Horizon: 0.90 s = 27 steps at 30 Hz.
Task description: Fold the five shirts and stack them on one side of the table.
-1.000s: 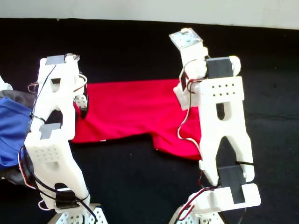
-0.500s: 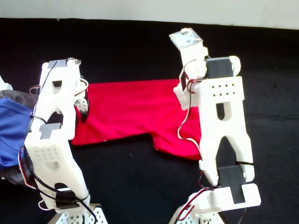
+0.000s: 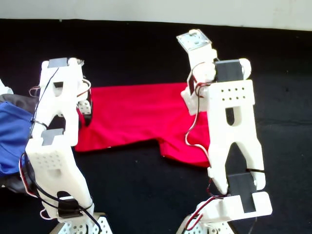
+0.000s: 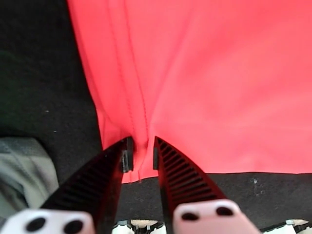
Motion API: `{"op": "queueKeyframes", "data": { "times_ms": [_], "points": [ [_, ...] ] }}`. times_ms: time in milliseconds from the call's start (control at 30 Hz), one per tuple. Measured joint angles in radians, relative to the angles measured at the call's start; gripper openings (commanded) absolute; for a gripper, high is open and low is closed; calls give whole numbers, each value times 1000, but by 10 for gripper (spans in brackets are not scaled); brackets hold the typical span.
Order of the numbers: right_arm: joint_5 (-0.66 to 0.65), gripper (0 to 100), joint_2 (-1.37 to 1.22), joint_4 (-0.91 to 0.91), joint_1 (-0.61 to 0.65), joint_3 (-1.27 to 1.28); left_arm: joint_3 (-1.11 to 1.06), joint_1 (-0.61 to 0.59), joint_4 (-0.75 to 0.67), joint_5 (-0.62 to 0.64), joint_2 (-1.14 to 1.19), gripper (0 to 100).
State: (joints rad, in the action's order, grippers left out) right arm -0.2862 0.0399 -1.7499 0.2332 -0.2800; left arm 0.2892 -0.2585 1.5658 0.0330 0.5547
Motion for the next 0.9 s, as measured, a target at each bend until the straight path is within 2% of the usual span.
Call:
{"op": "queueKeyframes", "data": {
  "times_ms": [133,233,400,900],
  "points": [
    [0,5,0,0,0,0,0,0,-31,0,38,78],
    [0,5,0,0,0,0,0,0,-61,0,94,2],
    [0,5,0,0,0,0,28,0,-68,2,101,8],
    [0,5,0,0,0,0,272,0,71,35,103,8]
  ]
}}
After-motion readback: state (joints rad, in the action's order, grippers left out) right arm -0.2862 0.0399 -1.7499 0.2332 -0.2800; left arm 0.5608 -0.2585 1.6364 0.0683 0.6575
